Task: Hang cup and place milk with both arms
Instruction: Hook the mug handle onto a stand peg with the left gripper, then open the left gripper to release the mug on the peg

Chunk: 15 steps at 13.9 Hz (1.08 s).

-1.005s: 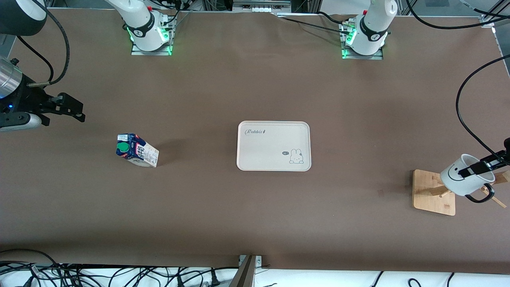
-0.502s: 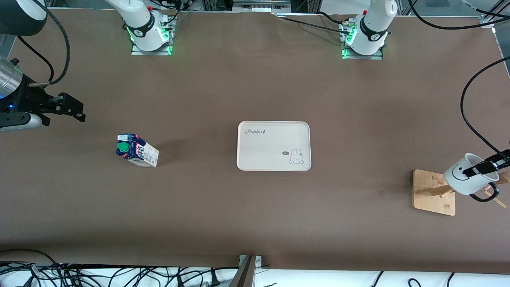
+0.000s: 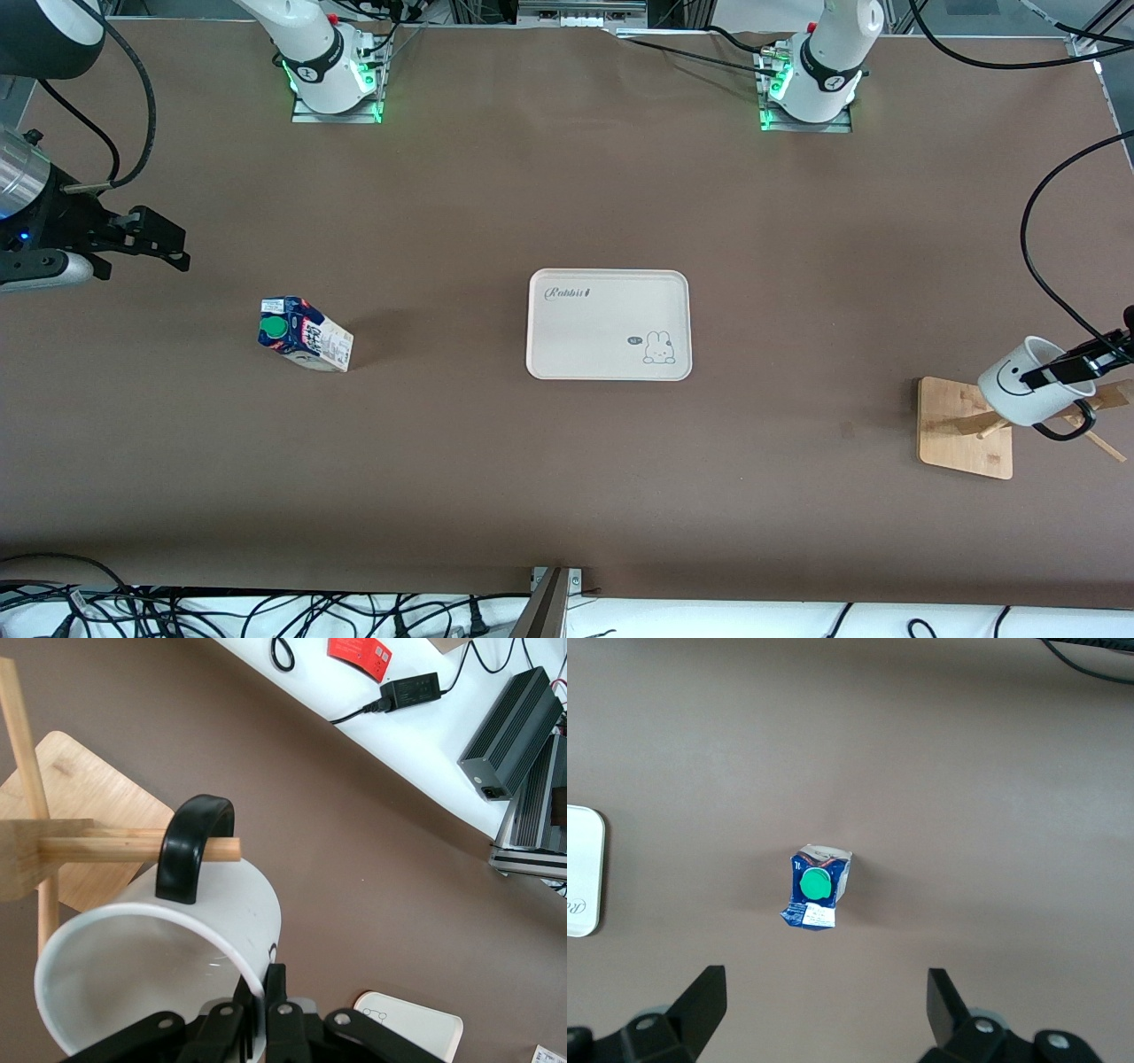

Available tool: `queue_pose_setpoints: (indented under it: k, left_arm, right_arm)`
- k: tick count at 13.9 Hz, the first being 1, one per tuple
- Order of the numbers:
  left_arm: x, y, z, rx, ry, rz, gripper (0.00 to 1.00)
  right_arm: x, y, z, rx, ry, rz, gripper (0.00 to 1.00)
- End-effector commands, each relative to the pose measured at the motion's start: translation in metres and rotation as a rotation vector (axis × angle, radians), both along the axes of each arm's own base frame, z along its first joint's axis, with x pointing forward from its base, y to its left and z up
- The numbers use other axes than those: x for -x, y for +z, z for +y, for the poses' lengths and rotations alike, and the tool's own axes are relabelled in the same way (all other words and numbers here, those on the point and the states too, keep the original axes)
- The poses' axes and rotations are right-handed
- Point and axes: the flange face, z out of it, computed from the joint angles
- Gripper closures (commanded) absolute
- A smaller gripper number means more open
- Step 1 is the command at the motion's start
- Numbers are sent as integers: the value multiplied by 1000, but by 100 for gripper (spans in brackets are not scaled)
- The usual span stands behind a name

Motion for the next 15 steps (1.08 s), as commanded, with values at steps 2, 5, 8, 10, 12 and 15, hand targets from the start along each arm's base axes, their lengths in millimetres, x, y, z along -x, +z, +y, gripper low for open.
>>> queue_pose_setpoints:
  k: [2,5,8,10,12,15]
  left_arm:
    - [14,10,1,32,-59,-7,15]
    - [24,43,-4,12,-90,-40,0]
    - [44,86,-49,-136,-227,0,0]
    - [57,111,-87,-220,-311,0,0]
    - [81,138,-104,-278,-357,-11,0]
    - [107,170,-127,-292,-413,-15,0]
  right_arm:
    - [-3,6,2,-7,5,-8,0]
    - [-3,6,2,-7,5,-8,0]
    - [-3,6,2,-7,5,-8,0]
    - [-3,6,2,-7,5,-8,0]
    - [-3,6,2,-7,5,-8,0]
    - [-3,6,2,-7,5,-8,0]
